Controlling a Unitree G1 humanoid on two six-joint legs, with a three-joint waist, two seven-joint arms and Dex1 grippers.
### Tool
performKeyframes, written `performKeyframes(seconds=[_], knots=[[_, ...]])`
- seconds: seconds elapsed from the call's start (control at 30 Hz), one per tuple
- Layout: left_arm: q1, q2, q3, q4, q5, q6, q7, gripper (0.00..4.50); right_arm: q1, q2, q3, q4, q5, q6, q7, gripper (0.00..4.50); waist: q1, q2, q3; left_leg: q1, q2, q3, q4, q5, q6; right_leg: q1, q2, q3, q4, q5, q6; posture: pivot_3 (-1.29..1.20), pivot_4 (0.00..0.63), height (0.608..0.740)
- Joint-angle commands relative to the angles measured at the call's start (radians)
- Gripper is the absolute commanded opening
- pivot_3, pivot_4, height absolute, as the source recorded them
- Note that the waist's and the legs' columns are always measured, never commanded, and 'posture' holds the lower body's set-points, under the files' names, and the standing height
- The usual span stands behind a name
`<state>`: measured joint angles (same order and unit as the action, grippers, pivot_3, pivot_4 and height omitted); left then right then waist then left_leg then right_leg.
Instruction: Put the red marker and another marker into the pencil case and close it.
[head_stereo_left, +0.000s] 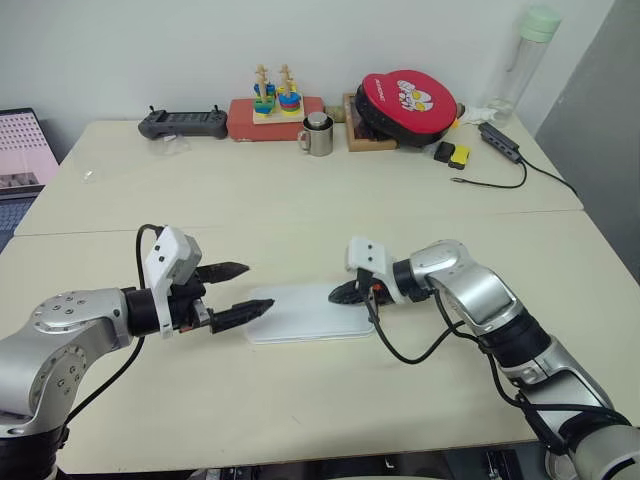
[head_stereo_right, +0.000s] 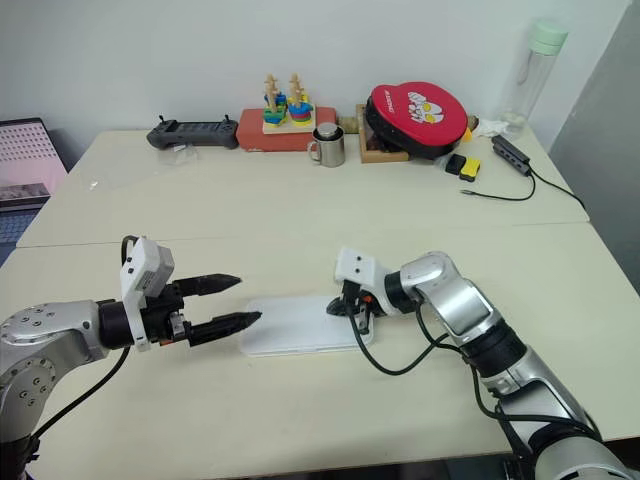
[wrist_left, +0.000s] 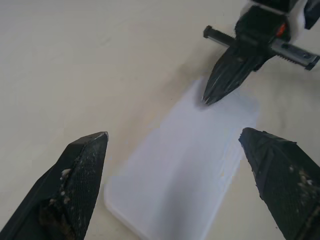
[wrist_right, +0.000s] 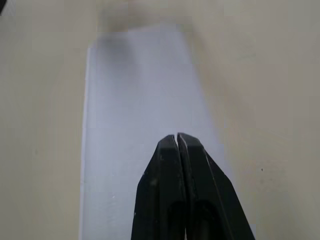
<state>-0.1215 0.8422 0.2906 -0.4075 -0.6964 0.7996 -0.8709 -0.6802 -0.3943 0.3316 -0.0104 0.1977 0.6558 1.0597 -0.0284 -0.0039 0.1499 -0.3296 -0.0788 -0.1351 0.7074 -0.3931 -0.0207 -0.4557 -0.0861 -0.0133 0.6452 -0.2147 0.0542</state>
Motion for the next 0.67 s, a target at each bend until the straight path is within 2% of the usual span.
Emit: performKeyframes(seconds=[0.03, 0.23, 0.4, 0.53, 0.67], knots=[[-0.105, -0.064, 0.008, 0.101, 0.038, -0.021, 0.123, 4.50, 0.021, -0.018, -0.211, -0.066, 0.116, 0.065, -0.070, 0.62, 0.003, 0.000, 0.000, 0.000, 0.000, 0.000, 0.000, 0.000, 0.000, 0.000, 0.000, 0.000, 0.000, 0.000, 0.000, 0.00, 0.150, 0.740], [-0.173, -0.114, -0.025, 0.293, 0.192, -0.123, 0.240, 4.50, 0.102, -0.083, -0.368, -0.106, 0.144, 0.108, -0.194, 2.20, 0.002, 0.000, 0.000, 0.000, -0.001, 0.001, 0.000, 0.000, 0.000, 0.000, 0.000, -0.001, 0.000, 0.000, 0.000, 0.00, 0.150, 0.740], [-0.132, -0.105, -0.036, 0.393, 0.262, -0.212, 0.211, 4.50, 0.179, -0.126, -0.387, -0.095, 0.139, 0.083, -0.224, 3.52, -0.007, 0.000, 0.000, 0.001, 0.001, 0.002, -0.001, 0.000, 0.000, -0.001, 0.000, -0.001, 0.000, 0.000, 0.000, 0.00, 0.150, 0.740], [-0.125, -0.086, 0.003, 0.402, 0.248, -0.233, 0.176, 4.50, 0.180, -0.138, -0.388, -0.104, 0.155, 0.093, -0.239, 4.44, -0.003, 0.000, 0.000, 0.000, 0.000, 0.002, 0.000, 0.000, 0.000, -0.001, 0.000, 0.000, 0.000, 0.000, 0.000, 0.00, 0.150, 0.740], [-0.109, -0.075, 0.034, 0.400, 0.240, -0.237, 0.152, 4.50, 0.169, -0.136, -0.373, -0.098, 0.158, 0.082, -0.247, 4.44, -0.001, 0.000, 0.000, 0.000, 0.000, 0.001, 0.000, 0.000, 0.000, 0.000, 0.000, 0.000, 0.000, 0.000, 0.000, 0.00, 0.150, 0.740]])
